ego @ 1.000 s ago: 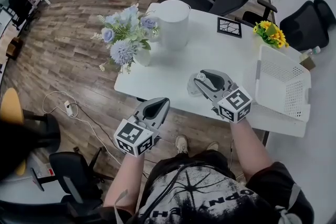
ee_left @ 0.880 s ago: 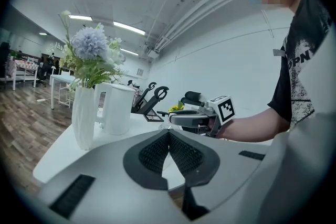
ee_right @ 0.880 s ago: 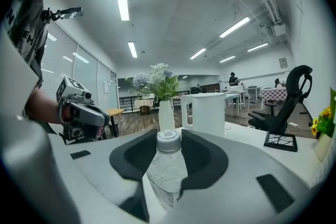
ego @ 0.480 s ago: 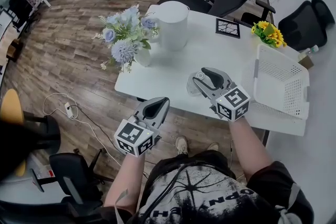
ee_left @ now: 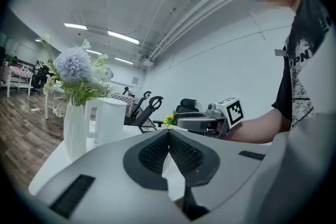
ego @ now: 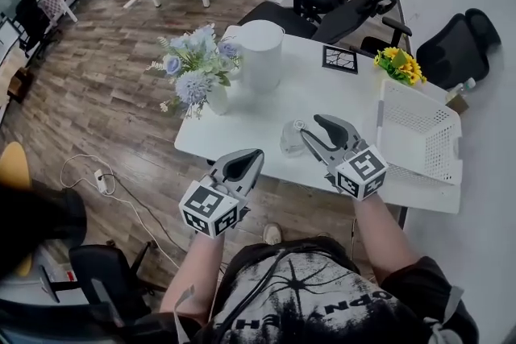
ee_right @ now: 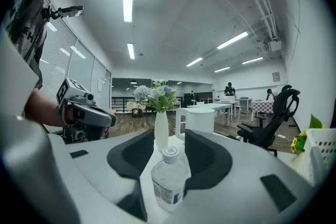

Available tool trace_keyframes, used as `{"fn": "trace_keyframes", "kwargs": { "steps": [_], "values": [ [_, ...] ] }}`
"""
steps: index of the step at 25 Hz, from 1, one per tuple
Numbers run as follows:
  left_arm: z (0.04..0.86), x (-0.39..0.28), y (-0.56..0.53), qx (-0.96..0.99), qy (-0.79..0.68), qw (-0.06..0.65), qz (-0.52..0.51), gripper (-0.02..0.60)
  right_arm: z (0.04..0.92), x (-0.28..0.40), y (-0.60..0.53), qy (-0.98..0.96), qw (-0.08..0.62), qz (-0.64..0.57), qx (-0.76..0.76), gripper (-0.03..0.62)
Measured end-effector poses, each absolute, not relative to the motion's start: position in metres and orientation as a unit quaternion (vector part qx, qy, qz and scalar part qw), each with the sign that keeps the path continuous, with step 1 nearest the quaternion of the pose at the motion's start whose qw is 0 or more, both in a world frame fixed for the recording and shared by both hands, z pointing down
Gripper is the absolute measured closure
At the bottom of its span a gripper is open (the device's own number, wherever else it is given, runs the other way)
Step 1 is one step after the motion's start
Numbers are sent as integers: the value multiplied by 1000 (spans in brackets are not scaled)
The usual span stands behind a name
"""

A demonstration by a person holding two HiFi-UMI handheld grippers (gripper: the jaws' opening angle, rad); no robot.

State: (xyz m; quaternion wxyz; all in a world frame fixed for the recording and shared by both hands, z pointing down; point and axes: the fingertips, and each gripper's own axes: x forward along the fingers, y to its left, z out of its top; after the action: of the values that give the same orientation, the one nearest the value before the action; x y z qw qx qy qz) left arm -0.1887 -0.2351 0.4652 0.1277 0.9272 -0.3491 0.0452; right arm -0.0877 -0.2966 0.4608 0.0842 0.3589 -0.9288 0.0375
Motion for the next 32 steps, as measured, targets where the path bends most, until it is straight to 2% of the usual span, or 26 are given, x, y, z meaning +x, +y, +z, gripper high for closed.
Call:
{"fn": "trace_keyframes", "kwargs": {
  "steps": [4,7,10,32],
  "values": [
    [458,-181,-237,932,-341,118,39,571,443,-78,-284,-925,79,17,371,404],
    [453,-178,-236,934,-338,113,35,571,438,-73,-272,-925,80,17,371,503],
    [450,-174,-237,936,-334,110,30,571,441,-69,-260,-926,81,30,366,553],
    [448,-177,-230,938,-328,113,18,571,446,-75,-237,-929,84,48,357,572]
  ]
}}
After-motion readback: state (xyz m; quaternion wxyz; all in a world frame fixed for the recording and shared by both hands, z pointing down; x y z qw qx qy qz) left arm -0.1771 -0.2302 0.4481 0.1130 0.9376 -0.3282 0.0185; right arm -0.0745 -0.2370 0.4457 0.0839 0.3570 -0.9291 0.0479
